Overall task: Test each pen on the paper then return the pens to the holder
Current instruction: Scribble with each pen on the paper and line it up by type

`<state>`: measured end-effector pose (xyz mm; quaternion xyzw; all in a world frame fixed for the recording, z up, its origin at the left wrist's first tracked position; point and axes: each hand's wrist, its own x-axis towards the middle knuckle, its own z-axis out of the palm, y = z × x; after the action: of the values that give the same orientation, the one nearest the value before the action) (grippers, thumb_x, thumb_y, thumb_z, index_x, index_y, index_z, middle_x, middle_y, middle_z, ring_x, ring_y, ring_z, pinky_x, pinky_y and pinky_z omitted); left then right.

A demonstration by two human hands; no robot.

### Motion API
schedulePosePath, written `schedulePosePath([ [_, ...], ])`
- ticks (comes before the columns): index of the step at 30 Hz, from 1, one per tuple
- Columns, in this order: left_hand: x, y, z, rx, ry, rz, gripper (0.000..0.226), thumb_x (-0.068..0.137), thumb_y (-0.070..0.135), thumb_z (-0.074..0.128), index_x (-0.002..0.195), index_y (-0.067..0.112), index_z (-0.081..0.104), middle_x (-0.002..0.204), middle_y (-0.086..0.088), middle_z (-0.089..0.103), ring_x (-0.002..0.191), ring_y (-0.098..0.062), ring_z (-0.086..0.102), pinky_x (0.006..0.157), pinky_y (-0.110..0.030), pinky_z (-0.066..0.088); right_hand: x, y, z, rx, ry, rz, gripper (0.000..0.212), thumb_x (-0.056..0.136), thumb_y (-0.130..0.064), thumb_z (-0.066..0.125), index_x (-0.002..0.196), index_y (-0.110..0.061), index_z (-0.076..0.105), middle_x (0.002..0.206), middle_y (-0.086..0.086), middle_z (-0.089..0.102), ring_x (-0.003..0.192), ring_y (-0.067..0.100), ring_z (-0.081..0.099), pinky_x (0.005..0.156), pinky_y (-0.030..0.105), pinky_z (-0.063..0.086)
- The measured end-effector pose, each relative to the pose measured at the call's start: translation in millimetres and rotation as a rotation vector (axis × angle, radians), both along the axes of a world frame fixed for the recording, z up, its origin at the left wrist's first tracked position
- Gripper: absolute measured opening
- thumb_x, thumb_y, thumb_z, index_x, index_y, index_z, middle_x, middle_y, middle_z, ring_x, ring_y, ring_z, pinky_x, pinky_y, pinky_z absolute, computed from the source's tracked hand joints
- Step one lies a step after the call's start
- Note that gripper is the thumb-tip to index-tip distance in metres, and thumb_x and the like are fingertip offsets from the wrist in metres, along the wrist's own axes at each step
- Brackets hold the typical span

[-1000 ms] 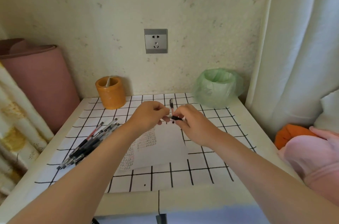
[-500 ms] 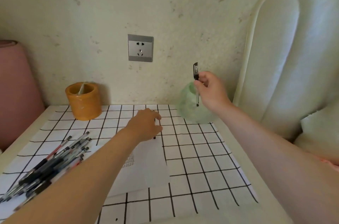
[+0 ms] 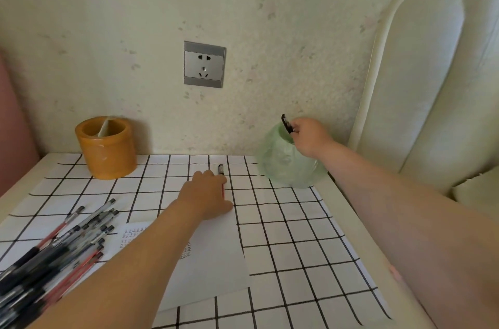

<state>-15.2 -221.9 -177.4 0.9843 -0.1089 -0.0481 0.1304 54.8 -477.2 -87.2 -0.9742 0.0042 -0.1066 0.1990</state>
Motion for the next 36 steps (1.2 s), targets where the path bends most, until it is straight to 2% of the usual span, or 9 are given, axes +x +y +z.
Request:
schedulePosePath([
  [2, 1, 1, -1, -0.003, -0.012, 0.002, 0.067, 0.085, 0.053, 0.063, 0.144, 0.029, 0.042, 0.139, -0.001, 0.045, 0.131, -0.023, 0.037, 0.102, -0.038, 0.041, 2, 1, -2, 0.014, 0.043, 0.003, 0.031, 0.096, -0.015, 0.055, 0.126, -0.017, 0.063, 0.122, 0.009, 0.067, 0.11, 0.028, 0.063, 0.097, 0.037, 0.05],
  [4, 1, 1, -1, -0.007, -0.02, 0.002, 0.067, 0.087, 0.054, 0.062, 0.145, 0.028, 0.04, 0.138, -0.001, 0.046, 0.13, -0.023, 0.038, 0.102, -0.039, 0.041, 2, 5, 2, 0.05, -0.011, 0.004, 0.035, 0.096, -0.014, 0.056, 0.131, -0.013, 0.059, 0.125, 0.01, 0.064, 0.111, 0.024, 0.061, 0.095, 0.029, 0.047],
  [9, -8, 6, 2, -0.134, -0.038, 0.023, 0.061, 0.094, 0.049, 0.056, 0.147, 0.025, 0.039, 0.137, -0.002, 0.047, 0.13, -0.023, 0.04, 0.103, -0.039, 0.041, -14, 39, 19, 0.108, -0.126, 0.103, 0.022, 0.095, -0.016, 0.058, 0.115, -0.015, 0.067, 0.095, 0.001, 0.063, 0.084, 0.016, 0.059, 0.082, 0.027, 0.049],
  [15, -35, 43, 15, -0.203, -0.109, 0.069, 0.05, 0.096, 0.043, 0.056, 0.141, 0.024, 0.046, 0.132, -0.001, 0.053, 0.124, -0.02, 0.046, 0.1, -0.038, 0.046, -52, 98, 16, 0.147, -0.052, 0.258, 0.017, 0.094, -0.019, 0.059, 0.104, -0.019, 0.073, 0.106, -0.001, 0.067, 0.098, 0.014, 0.062, 0.088, 0.026, 0.048],
  [21, -73, 98, 30, -0.196, -0.184, 0.161, 0.034, 0.094, 0.036, 0.06, 0.127, 0.027, 0.057, 0.115, 0.005, 0.058, 0.106, -0.015, 0.055, 0.09, -0.036, 0.052, -96, 182, -7, 0.18, 0.066, 0.421, 0.016, 0.093, -0.018, 0.061, 0.102, -0.022, 0.073, 0.086, -0.014, 0.059, 0.085, 0.008, 0.057, 0.079, 0.021, 0.042],
  [24, -95, 134, 30, -0.17, -0.195, 0.23, 0.027, 0.096, 0.028, 0.057, 0.123, 0.027, 0.059, 0.115, 0.004, 0.06, 0.104, -0.015, 0.057, 0.088, -0.035, 0.052, -122, 228, -21, 0.135, 0.162, 0.543, 0.018, 0.093, -0.019, 0.06, 0.106, -0.024, 0.072, 0.1, -0.005, 0.064, 0.095, 0.012, 0.061, 0.082, 0.025, 0.046],
  [29, -133, 196, 28, -0.15, -0.107, 0.302, 0.014, 0.094, 0.029, 0.054, 0.101, 0.03, 0.066, 0.103, 0.007, 0.063, 0.094, -0.014, 0.06, 0.081, -0.034, 0.053, -156, 286, -41, 0.026, 0.216, 0.699, 0.022, 0.09, -0.016, 0.06, 0.104, -0.028, 0.072, 0.104, -0.008, 0.067, 0.095, 0.013, 0.062, 0.085, 0.034, 0.053],
  [32, -151, 219, 30, -0.191, -0.02, 0.269, 0.008, 0.087, 0.031, 0.06, 0.084, 0.028, 0.067, 0.089, 0.007, 0.066, 0.086, -0.015, 0.062, 0.079, -0.036, 0.054, -169, 308, -50, -0.036, 0.22, 0.782, 0.022, 0.085, -0.014, 0.065, 0.099, -0.028, 0.073, 0.104, -0.011, 0.069, 0.095, 0.011, 0.062, 0.084, 0.032, 0.053],
  [36, -170, 236, 33, -0.2, 0.103, 0.215, 0.015, 0.073, 0.041, 0.079, 0.077, 0.031, 0.068, 0.079, 0.013, 0.064, 0.08, -0.009, 0.061, 0.075, -0.029, 0.052, -183, 325, -60, -0.164, 0.213, 0.878, 0.013, 0.078, -0.035, 0.077, 0.088, -0.028, 0.076, 0.09, -0.011, 0.071, 0.084, 0.012, 0.063, 0.075, 0.032, 0.053],
])
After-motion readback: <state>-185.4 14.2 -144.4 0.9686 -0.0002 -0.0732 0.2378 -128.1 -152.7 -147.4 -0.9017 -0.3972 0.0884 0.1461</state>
